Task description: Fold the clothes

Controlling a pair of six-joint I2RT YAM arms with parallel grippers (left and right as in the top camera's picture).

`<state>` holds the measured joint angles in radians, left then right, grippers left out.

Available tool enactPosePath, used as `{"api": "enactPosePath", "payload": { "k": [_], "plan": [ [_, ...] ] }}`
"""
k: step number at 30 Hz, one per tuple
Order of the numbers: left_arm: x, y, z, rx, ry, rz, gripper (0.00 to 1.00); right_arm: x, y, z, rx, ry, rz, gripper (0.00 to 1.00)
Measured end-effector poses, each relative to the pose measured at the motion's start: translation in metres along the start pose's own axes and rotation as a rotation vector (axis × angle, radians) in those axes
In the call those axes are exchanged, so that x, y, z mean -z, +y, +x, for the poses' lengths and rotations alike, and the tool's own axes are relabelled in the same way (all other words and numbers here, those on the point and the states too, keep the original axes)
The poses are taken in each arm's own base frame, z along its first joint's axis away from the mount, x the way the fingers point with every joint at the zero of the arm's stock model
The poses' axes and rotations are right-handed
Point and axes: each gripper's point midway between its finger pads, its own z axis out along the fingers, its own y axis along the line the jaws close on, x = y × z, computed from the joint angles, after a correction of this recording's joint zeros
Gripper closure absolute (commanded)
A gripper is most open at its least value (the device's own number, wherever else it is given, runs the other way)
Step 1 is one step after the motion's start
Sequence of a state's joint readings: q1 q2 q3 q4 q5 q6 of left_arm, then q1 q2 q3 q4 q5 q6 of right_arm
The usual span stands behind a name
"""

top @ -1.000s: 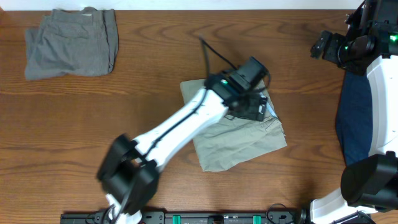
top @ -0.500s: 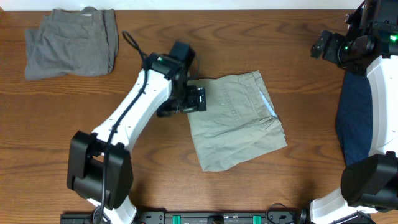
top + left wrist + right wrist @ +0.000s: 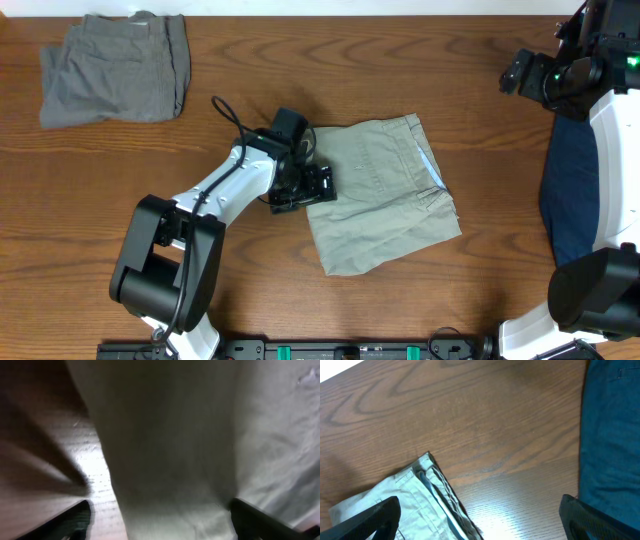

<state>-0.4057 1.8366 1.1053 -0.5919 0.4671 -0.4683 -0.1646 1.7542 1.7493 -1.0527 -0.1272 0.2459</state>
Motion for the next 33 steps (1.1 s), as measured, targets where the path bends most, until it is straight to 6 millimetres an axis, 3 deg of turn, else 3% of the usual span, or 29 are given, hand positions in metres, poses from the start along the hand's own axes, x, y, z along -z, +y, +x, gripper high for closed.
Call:
{"api": "enactPosePath", "payload": {
  "k": [7,9,13,17,19,23,28,33],
  "plan": [
    [-0.012,-0.005,0.006,-0.037,-0.006,0.013,0.75,0.0,0.0,0.0,0.0,0.0,0.0,0.01],
    [-0.013,-0.006,0.007,-0.038,-0.01,0.006,0.94,0.0,0.0,0.0,0.0,0.0,0.0,0.01],
    [-0.013,-0.001,0.004,-0.041,-0.024,-0.02,0.94,0.0,0.0,0.0,0.0,0.0,0.0,0.01],
    [-0.003,0.018,-0.004,-0.03,-0.035,-0.077,0.94,0.0,0.0,0.0,0.0,0.0,0.0,0.01],
    [0.009,0.032,-0.017,-0.02,-0.063,-0.116,0.94,0.0,0.0,0.0,0.0,0.0,0.0,0.01],
    [0.047,0.057,-0.064,-0.027,-0.18,-0.175,0.94,0.0,0.0,0.0,0.0,0.0,0.0,0.01],
    [0.112,0.095,-0.128,-0.068,-0.381,-0.28,0.94,0.0,0.0,0.0,0.0,0.0,0.0,0.01],
    [0.171,0.125,-0.172,-0.147,-0.544,-0.405,0.94,0.0,0.0,0.0,0.0,0.0,0.0,0.01]
  ]
}}
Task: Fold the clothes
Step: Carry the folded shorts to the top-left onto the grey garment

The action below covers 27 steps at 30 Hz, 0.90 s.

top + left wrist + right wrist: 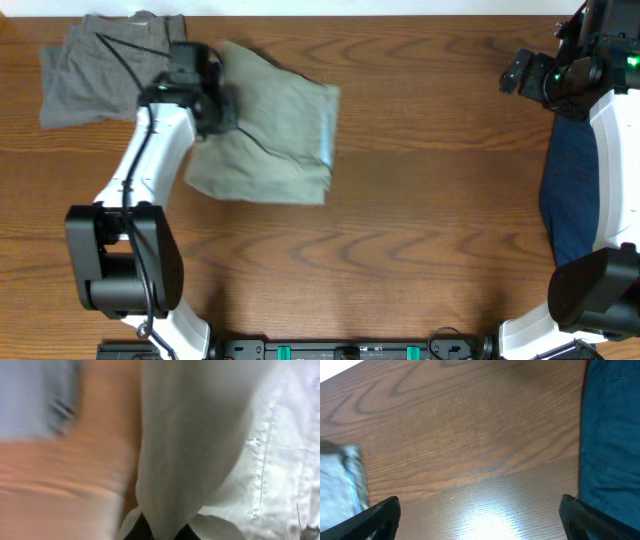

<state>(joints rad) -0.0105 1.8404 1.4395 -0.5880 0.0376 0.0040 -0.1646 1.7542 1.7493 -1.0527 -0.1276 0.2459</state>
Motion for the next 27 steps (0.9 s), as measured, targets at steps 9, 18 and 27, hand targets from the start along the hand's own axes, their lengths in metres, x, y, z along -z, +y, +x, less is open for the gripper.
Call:
{"api": "enactPosePath", "payload": {
  "k": [9,18,27],
  "plan": [
    [0.037,0.062,-0.094,-0.063,-0.321,-0.23,0.94,0.0,0.0,0.0,0.0,0.0,0.0,0.01],
    [0.057,0.12,-0.122,-0.001,-0.454,-0.352,0.94,0.0,0.0,0.0,0.0,0.0,0.0,0.01],
    [0.025,0.161,-0.116,0.04,-0.43,-0.402,0.94,0.0,0.0,0.0,0.0,0.0,0.0,0.01]
  ]
}}
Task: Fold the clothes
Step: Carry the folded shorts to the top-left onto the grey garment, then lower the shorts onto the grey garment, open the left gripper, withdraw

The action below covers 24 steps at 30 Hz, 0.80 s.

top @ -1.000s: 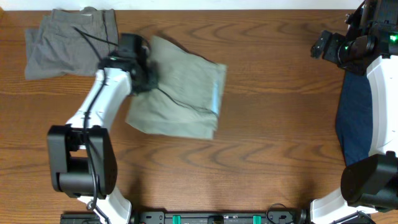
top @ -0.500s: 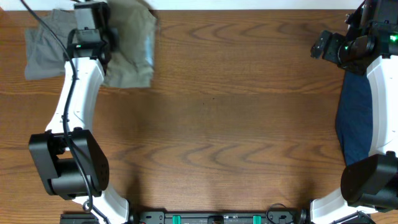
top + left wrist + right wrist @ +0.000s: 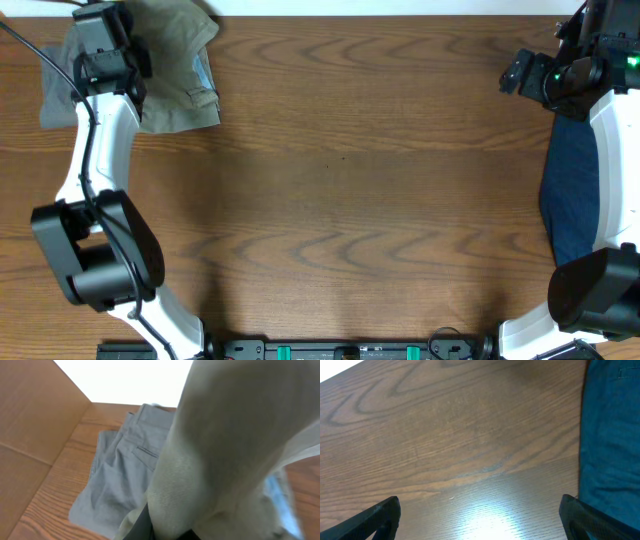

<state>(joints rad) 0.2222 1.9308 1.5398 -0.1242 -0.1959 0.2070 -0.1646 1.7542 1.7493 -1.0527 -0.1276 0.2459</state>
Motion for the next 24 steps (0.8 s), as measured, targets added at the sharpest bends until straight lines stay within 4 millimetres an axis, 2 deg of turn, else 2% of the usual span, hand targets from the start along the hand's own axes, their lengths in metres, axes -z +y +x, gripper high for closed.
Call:
{"api": "enactPosePath", "payload": {
  "k": [7,8,9,10,11,14,15,19,24],
  "plan": [
    [-0.045,0.032,0.015,0.042,-0.032,-0.072,0.94,0.0,0.0,0.0,0.0,0.0,0.0,0.01],
    [-0.049,0.036,0.016,0.046,-0.039,-0.081,0.89,0.0,0.0,0.0,0.0,0.0,0.0,0.01],
    [-0.052,0.04,0.017,0.045,-0.043,-0.089,0.72,0.0,0.0,0.0,0.0,0.0,0.0,0.01],
    [-0.055,0.044,0.018,0.042,-0.047,-0.096,0.5,0.0,0.0,0.0,0.0,0.0,0.0,0.01],
    [-0.057,0.048,0.017,0.048,-0.056,-0.103,0.32,0.0,0.0,0.0,0.0,0.0,0.0,0.01],
    [-0.059,0.059,0.016,0.061,-0.071,-0.125,0.09,0.0,0.0,0.0,0.0,0.0,0.0,0.01],
    [-0.059,0.063,0.016,0.059,-0.071,-0.132,0.06,0.0,0.0,0.0,0.0,0.0,0.0,0.01],
    [-0.06,0.072,0.019,0.069,-0.065,-0.148,0.06,0.0,0.0,0.0,0.0,0.0,0.0,0.01],
    [-0.06,0.065,0.033,0.066,0.002,-0.132,0.05,0.0,0.0,0.0,0.0,0.0,0.0,0.01]
  ]
}}
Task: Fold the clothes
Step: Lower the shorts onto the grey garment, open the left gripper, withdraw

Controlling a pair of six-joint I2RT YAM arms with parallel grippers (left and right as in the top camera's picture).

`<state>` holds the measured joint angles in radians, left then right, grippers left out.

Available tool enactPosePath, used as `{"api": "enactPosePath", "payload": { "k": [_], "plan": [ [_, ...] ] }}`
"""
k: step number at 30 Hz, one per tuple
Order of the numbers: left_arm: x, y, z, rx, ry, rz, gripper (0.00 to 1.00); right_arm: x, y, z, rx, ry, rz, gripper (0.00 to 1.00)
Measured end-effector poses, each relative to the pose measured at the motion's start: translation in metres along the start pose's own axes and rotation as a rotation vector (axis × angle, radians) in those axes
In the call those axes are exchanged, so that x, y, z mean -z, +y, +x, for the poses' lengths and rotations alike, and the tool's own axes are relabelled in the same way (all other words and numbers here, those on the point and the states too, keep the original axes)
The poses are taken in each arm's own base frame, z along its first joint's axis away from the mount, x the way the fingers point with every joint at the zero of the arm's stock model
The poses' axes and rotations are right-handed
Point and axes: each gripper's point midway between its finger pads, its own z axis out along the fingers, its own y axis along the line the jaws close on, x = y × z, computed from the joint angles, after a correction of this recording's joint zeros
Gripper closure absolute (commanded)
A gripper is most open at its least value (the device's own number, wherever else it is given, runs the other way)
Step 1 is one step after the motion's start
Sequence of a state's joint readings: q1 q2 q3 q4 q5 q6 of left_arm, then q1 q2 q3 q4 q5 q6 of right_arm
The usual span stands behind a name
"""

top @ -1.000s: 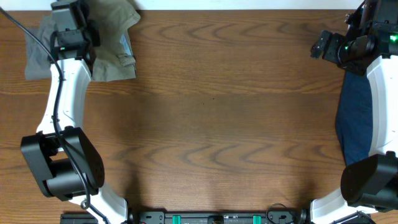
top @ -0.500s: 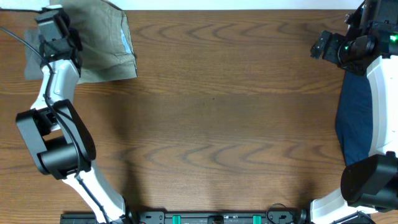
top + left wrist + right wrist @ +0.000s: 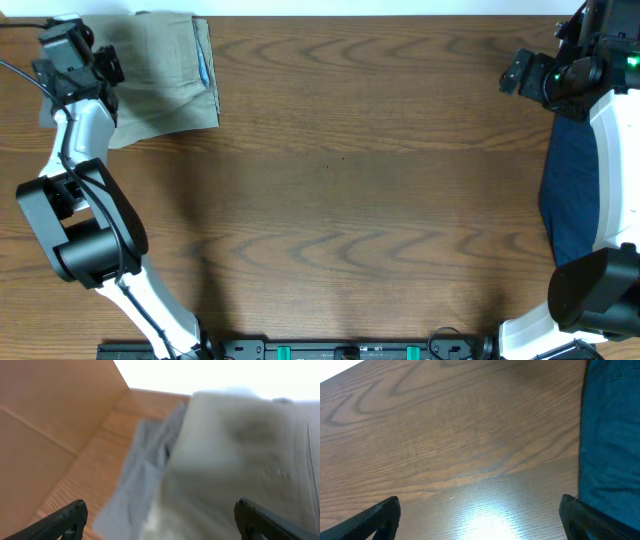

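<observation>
Folded khaki shorts lie at the far left corner of the table on top of a grey folded garment, whose edge shows at the left. In the left wrist view the khaki shorts and the grey garment appear blurred. My left gripper is at the pile's left end, open, nothing between its fingers. My right gripper hangs open over bare wood at the far right. A dark blue garment lies at the right edge.
The wooden table stretches between the two arms. The blue garment fills the right side of the right wrist view. A white wall runs along the table's far edge.
My left gripper was shut on the khaki shorts above the grey garment; now it is open and further left, and the shorts lie flat on the pile.
The khaki shorts lay folded mid-table with my left gripper at their left edge. Then the gripper held them further up and left, near the grey garment. Then they hung over that garment. Now they rest on it, released. The right arm stayed still.
</observation>
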<state>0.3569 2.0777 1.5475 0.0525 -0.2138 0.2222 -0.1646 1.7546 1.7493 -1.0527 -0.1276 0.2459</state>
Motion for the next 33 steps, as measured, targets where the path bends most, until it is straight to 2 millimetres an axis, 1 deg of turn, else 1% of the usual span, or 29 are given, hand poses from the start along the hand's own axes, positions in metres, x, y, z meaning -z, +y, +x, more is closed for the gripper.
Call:
{"api": "enactPosePath", "payload": {
  "k": [3,4,7,10,11,12,13,14,16,17,20,22,26,30,32,33],
  "plan": [
    [0.006,-0.011,0.011,0.011,0.057,0.024,0.05,0.0,0.0,0.0,0.0,-0.001,0.0,0.01],
    [0.01,-0.015,0.012,0.019,0.071,0.032,0.02,0.0,0.0,0.0,0.0,0.0,0.0,0.01],
    [0.024,-0.025,0.014,0.042,0.107,0.052,0.02,0.0,0.0,0.0,0.0,0.0,0.0,0.01],
    [0.038,-0.034,0.014,0.05,0.135,0.07,0.0,0.0,0.0,0.0,0.0,0.0,0.0,0.01],
    [0.04,-0.036,0.017,0.05,0.152,0.074,0.03,0.0,0.0,0.0,0.0,-0.001,0.0,0.01],
    [0.042,-0.038,0.021,0.051,0.168,0.078,0.13,0.0,0.0,0.0,0.0,0.0,0.0,0.01],
    [0.043,-0.04,0.023,0.057,0.179,0.082,0.2,0.0,0.0,0.0,0.0,0.0,0.0,0.01],
    [0.044,-0.042,0.025,0.063,0.186,0.085,0.23,0.0,0.0,0.0,0.0,0.0,0.0,0.01],
    [0.044,-0.046,0.026,0.068,0.191,0.102,0.32,0.0,0.0,0.0,0.0,0.0,0.0,0.01],
    [0.044,-0.047,0.025,0.072,0.187,0.108,0.33,0.0,0.0,0.0,0.0,0.0,0.0,0.01],
    [0.041,-0.049,0.024,0.082,0.177,0.12,0.39,0.0,0.0,0.0,0.0,0.0,0.0,0.01],
    [0.034,-0.051,0.03,0.086,0.187,0.124,0.4,0.0,0.0,0.0,0.0,0.0,0.0,0.01],
    [0.013,-0.05,0.061,0.084,0.254,0.114,0.4,0.0,0.0,0.0,0.0,0.0,0.0,0.01],
    [-0.006,-0.04,0.101,0.087,0.352,0.094,0.4,0.0,0.0,0.0,0.0,0.0,0.0,0.01],
    [-0.011,-0.035,0.113,0.092,0.384,0.087,0.39,0.0,0.0,0.0,0.0,0.0,0.0,0.01],
    [-0.012,-0.033,0.116,0.095,0.391,0.087,0.39,0.0,0.0,0.0,0.0,-0.001,0.0,0.01]
  ]
}}
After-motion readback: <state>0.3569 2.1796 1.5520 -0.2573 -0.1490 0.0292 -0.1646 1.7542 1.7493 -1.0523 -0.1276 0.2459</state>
